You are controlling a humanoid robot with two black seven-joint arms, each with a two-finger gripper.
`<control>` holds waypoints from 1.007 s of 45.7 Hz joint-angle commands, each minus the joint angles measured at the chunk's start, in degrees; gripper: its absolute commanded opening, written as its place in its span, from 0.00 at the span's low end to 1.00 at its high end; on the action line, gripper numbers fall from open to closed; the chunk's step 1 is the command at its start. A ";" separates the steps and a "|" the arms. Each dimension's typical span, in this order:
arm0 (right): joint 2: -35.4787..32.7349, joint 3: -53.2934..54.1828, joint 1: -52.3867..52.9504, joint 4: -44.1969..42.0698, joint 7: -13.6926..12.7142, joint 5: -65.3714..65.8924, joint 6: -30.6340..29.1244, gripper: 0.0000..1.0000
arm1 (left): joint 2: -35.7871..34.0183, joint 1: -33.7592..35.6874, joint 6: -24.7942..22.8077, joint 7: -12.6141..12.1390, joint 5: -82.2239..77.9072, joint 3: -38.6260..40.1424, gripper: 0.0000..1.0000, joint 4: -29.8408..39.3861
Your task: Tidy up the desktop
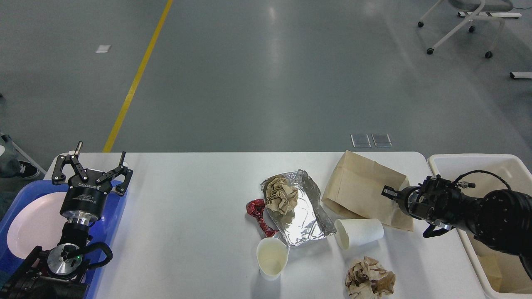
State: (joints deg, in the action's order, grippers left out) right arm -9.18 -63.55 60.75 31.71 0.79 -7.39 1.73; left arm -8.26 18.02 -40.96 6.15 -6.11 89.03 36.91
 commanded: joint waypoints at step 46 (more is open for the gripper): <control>-10.69 -14.50 68.43 39.90 -0.08 7.91 -53.23 1.00 | 0.00 0.00 0.00 0.00 0.05 0.00 0.96 0.00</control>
State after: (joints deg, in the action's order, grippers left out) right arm -19.79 -77.56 120.93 65.41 0.90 -0.31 -47.88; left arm -8.26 18.02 -40.96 6.15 -6.06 89.03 36.91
